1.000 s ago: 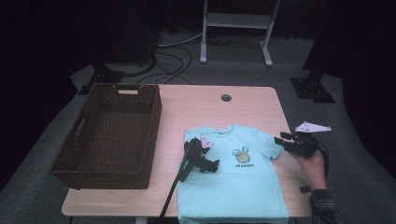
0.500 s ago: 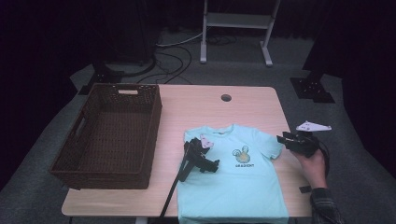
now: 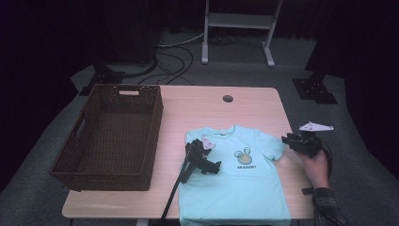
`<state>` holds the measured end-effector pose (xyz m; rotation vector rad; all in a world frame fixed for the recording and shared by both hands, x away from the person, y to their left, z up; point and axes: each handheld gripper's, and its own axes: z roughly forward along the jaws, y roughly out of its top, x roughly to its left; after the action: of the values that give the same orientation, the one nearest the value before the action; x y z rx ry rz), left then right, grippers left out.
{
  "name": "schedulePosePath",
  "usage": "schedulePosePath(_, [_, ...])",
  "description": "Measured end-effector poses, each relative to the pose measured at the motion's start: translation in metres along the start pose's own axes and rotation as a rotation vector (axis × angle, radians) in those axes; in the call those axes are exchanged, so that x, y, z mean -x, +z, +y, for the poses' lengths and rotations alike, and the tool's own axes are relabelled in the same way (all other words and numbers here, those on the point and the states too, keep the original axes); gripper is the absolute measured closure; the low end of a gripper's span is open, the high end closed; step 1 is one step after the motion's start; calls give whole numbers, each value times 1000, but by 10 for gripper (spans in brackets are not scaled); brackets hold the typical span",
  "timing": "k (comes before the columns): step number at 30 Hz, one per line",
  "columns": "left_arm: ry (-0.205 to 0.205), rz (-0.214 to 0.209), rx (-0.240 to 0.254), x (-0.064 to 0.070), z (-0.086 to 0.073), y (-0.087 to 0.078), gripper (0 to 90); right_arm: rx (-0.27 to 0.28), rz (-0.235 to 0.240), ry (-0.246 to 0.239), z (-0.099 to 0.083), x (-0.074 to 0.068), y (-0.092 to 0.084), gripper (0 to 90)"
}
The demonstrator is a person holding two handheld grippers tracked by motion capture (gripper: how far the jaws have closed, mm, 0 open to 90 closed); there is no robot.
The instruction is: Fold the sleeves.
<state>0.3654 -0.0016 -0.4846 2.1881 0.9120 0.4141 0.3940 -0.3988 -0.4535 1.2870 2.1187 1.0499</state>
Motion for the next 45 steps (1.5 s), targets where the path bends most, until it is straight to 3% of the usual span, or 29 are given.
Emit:
schedulePosePath(15, [0, 0, 0, 0, 0, 0, 10, -38, -12, 20, -6, 13, 11, 646])
schedulePosePath(32, [0, 0, 0, 0, 0, 0, 10, -86, 6, 26, -13, 12, 24, 635])
schedulePosePath(40, [0, 0, 0, 0, 0, 0, 11, -83, 60, 44, -13, 11, 25, 840])
schedulePosePath(45, [0, 0, 0, 0, 0, 0, 10, -85, 69, 42, -13, 10, 25, 871])
